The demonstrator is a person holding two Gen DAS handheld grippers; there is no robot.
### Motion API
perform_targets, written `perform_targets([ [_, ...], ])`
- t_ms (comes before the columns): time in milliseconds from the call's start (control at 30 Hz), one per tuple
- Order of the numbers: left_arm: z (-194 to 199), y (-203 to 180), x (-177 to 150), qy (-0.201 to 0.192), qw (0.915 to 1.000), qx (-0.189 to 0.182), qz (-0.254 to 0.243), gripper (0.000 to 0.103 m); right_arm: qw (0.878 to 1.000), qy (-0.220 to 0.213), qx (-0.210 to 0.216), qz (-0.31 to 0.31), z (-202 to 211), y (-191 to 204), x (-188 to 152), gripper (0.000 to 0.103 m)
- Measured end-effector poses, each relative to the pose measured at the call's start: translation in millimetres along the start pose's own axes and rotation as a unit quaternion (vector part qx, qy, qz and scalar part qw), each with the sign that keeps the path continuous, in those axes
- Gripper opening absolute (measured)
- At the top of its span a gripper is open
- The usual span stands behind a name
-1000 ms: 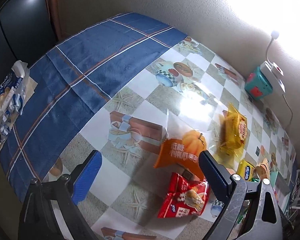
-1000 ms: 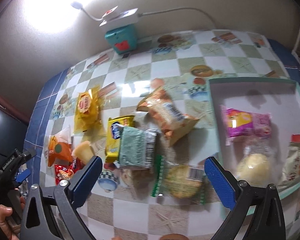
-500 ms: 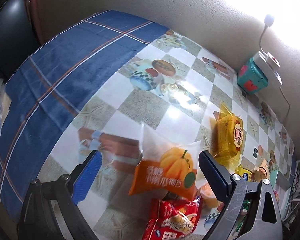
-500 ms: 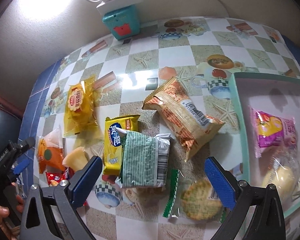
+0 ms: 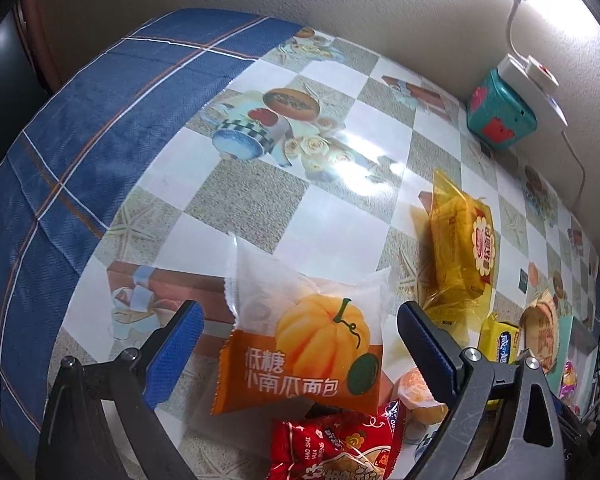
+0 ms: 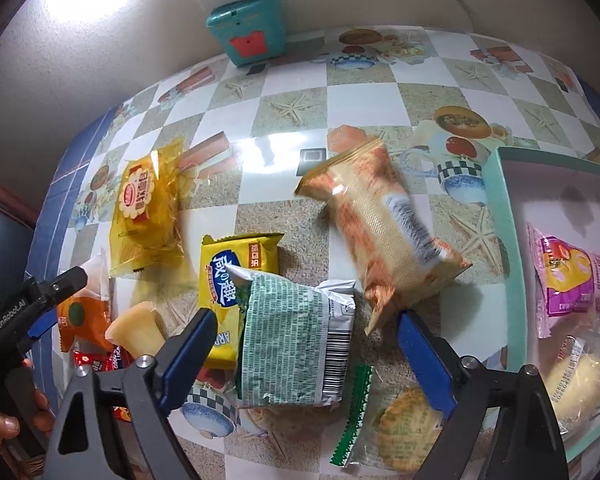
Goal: Organize snacks
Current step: 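Grasp orange pumpkin bread bag with left tool while right tool grasps green-striped cracker pack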
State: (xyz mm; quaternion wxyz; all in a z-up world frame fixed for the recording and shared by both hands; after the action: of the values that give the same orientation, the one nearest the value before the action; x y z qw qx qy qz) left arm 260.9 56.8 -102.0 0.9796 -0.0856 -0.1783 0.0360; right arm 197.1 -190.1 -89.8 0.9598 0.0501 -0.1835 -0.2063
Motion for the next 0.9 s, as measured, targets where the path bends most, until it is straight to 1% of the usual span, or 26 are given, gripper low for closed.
perform_targets([
  [67,-4,-1,-1,0.003,1.0,0.004,-0.003,0.097,1.0,0.008,0.0,0.0,-4,0,-1,0.082],
  [200,-8,-1,-3,0.007,0.9999,0.008,-0.005,0.097,1.0,0.011,0.0,0.0,-6,-1,-3,0.079],
  [267,-9,-1,-3,0.008,0.9998,0.017,-0.007,0.097,1.0,0.011,0.005,-0.001,-5,-2,-3,0.074],
  [300,-11,0,-3,0.011,0.9997,0.022,-0.006,0.097,1.0,0.011,0.006,-0.003,-5,-2,-4,0.073],
  [333,-11,0,-4,0.013,0.9997,0.02,-0.005,0.097,1.0,0.012,0.008,-0.003,-5,-2,-4,0.071],
  [400,-12,1,-3,0.014,0.9998,0.017,-0.004,0.097,1.0,0.013,0.012,-0.005,-4,-2,-4,0.067],
  [467,-12,2,-5,0.013,0.9997,0.02,-0.005,0.096,1.0,0.013,0.016,-0.004,-3,-1,-4,0.059],
  [500,-11,2,-5,0.011,0.9997,0.021,-0.007,0.096,1.0,0.013,0.019,-0.002,-2,0,-4,0.057],
  [600,-9,1,-4,0.006,0.9997,0.023,-0.004,0.096,1.0,0.014,0.018,-0.001,-1,1,-4,0.055],
  [667,-7,1,-4,0.005,0.9997,0.022,-0.004,0.09,1.0,0.015,0.019,-0.004,-1,1,-4,0.055],
  [700,-7,0,-3,0.005,0.9998,0.016,-0.004,0.085,1.0,0.017,0.019,-0.004,-1,1,-4,0.055],
  [733,-7,0,-3,0.006,0.9999,0.013,-0.003,0.083,1.0,0.018,0.017,-0.005,0,1,-4,0.055],
  [900,-5,-1,-4,0.004,0.9999,0.013,-0.002,0.076,1.0,0.018,0.016,-0.003,6,-1,-6,0.055],
])
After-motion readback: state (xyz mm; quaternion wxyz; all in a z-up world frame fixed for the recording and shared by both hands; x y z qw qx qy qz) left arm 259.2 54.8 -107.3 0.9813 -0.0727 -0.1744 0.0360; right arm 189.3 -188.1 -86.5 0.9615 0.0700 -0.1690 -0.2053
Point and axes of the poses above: each gripper's, at about its wrist camera, not at the fingertips, and z roughly against the way its jaws point, y to its left, x to its top, the point moved 1 cm from there along -z, roughly the way its jaws point, and after that the axes turned 2 degrees about -y, right-handed, at the moved point
